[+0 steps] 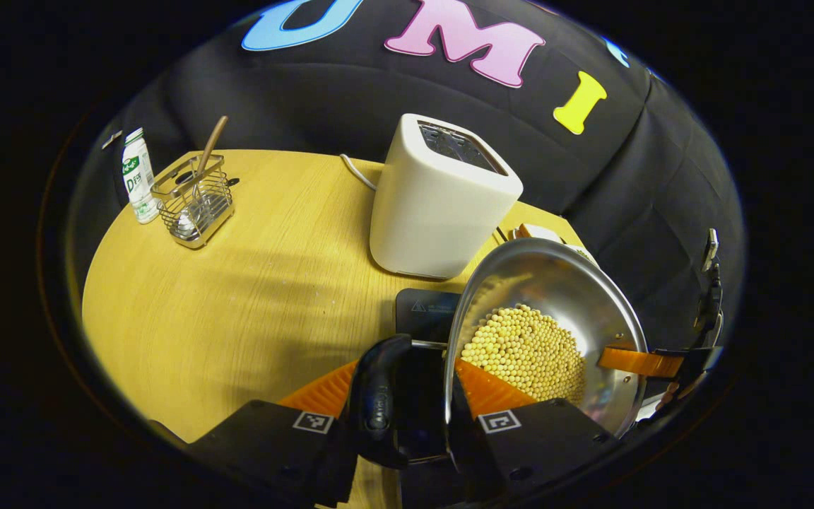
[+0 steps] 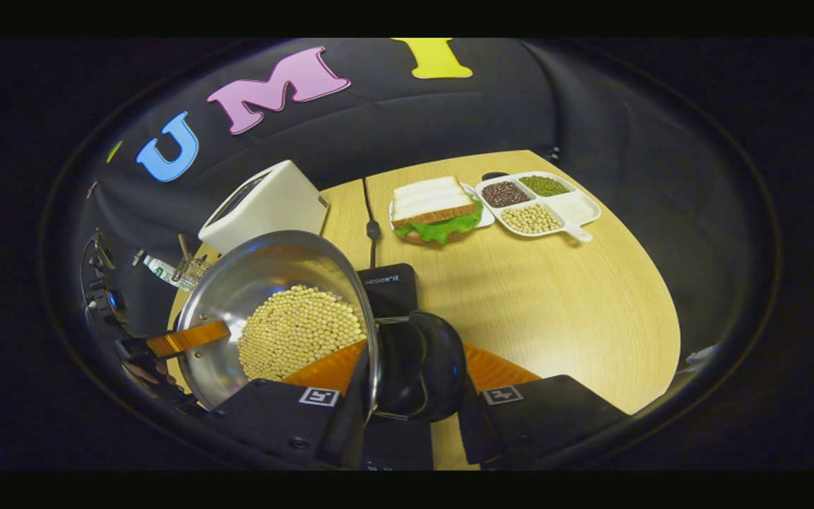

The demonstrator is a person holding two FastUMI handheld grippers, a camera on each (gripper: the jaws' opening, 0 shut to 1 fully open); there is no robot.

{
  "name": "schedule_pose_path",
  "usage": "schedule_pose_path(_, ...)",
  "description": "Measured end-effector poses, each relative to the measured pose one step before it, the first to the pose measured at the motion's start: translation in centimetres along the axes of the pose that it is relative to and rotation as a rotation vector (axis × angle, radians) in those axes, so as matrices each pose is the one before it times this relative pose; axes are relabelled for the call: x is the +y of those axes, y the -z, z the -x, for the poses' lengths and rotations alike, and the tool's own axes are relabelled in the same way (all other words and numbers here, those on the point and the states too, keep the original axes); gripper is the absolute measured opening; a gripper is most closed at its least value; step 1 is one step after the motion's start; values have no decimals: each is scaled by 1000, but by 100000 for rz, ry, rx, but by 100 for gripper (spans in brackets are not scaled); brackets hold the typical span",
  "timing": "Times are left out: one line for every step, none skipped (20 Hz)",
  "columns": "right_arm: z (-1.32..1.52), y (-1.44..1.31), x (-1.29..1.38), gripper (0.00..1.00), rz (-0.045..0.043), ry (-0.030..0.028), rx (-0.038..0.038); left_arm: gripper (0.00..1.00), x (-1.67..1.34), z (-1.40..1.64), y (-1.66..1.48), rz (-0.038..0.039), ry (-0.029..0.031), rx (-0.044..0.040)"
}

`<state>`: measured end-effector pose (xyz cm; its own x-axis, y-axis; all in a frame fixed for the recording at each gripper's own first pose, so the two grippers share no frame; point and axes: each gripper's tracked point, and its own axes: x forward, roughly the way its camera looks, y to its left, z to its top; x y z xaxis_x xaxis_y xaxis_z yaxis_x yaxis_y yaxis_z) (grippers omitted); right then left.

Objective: First push the handle of the pot to place it horizontally, then grasp the pot with both hands and set it on the induction cooktop.

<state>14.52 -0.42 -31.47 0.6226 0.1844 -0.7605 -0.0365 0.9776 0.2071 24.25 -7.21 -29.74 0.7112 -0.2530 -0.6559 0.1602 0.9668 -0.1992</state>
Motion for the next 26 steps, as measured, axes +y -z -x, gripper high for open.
schedule_pose_path(62, -96, -36, 58, 986, -77, -582, 60, 1, 48, 57, 525, -112, -35)
schedule_pose_path(-164, -167, -82, 59, -8, -73, -203, 60, 46, -64, 66, -326, -353, 162)
schedule_pose_path(-41, -50, 16, 59, 8, -65, 41, 62, 26, 131, -28, -594, -329, 147)
schedule_pose_path(-6, -172, -82, 60, 497, -110, -539, 60, 66, -59, 93, -254, -228, 300)
schedule_pose_path(-59, -92, -47, 61, 197, -40, -199, 62, 59, -100, 180, 12, -115, 708)
schedule_pose_path(18, -11, -51, 60, 348, -46, -66, 62, -43, 133, -83, 61, -6, 49)
schedule_pose_path(-12, -139, -8, 61, 157, -68, -429, 63, 52, 74, -22, 55, -193, 121)
schedule_pose_path(-14, 38, 9, 58, 533, 92, -75, 63, -3, -66, 33, -24, -107, 133)
schedule_pose_path(-7, -139, 12, 62, 394, 77, -509, 63, -33, 60, 14, -14, -180, 200)
schedule_pose_path(-98, 107, 1, 63, 28, 57, -6, 63, 7, 37, 44, 72, -174, 302)
schedule_pose_path(-57, -118, -54, 62, -217, -101, 37, 63, 50, 1, 42, 50, -188, 299)
schedule_pose_path(-13, 30, 13, 62, 154, 69, 23, 64, 1, -18, 102, 41, -243, 263)
schedule_pose_path(-39, -48, 48, 63, 653, 7, -213, 64, 7, 45, -8, -80, -230, 185)
schedule_pose_path(16, -22, -105, 63, 297, 139, 22, 64, 19, 35, -23, 84, -257, 257)
schedule_pose_path(-16, 34, -54, 63, 62, 130, 137, 64, -12, -43, 169, -71, -374, 309)
schedule_pose_path(-47, 23, -31, 60, 247, 413, 60, 65, -42, -24, 64, -155, -699, 556)
schedule_pose_path(12, 100, 105, 60, 503, -324, 164, 65, 73, 32, 28, -192, -936, 604)
schedule_pose_path(115, 156, 36, 66, 782, -96, 347, 67, -49, 69, 45, -304, -925, 168)
schedule_pose_path(37, 269, 0, 66, 1036, 22, 514, 69, -106, 179, -43, -111, -740, -122)
schedule_pose_path(230, 148, -50, 67, 873, -441, 470, 69, 15, 270, 1, 243, -1378, -350)
schedule_pose_path(233, 45, 57, 70, 478, -645, 71, 69, 232, 262, 44, 474, -1551, -849)
schedule_pose_path(178, 29, 48, 85, 61, -1166, -284, 82, 83, 683, -165, 1179, -1541, -1432)
schedule_pose_path(186, -255, -93, 93, 25, -403, -792, 89, 149, 25, 53, 1450, -1317, -1182)
schedule_pose_path(782, -128, -243, 100, 106, 121, -1497, 96, 289, 1043, -255, 1001, -1643, -1106)
schedule_pose_path(613, -471, -88, 99, 154, 138, -2219, 96, 175, 833, -11, 667, -1079, -1290)
schedule_pose_path(826, -391, -44, 99, 231, -62, -2339, 96, 105, 950, -287, -50, -674, -1559)
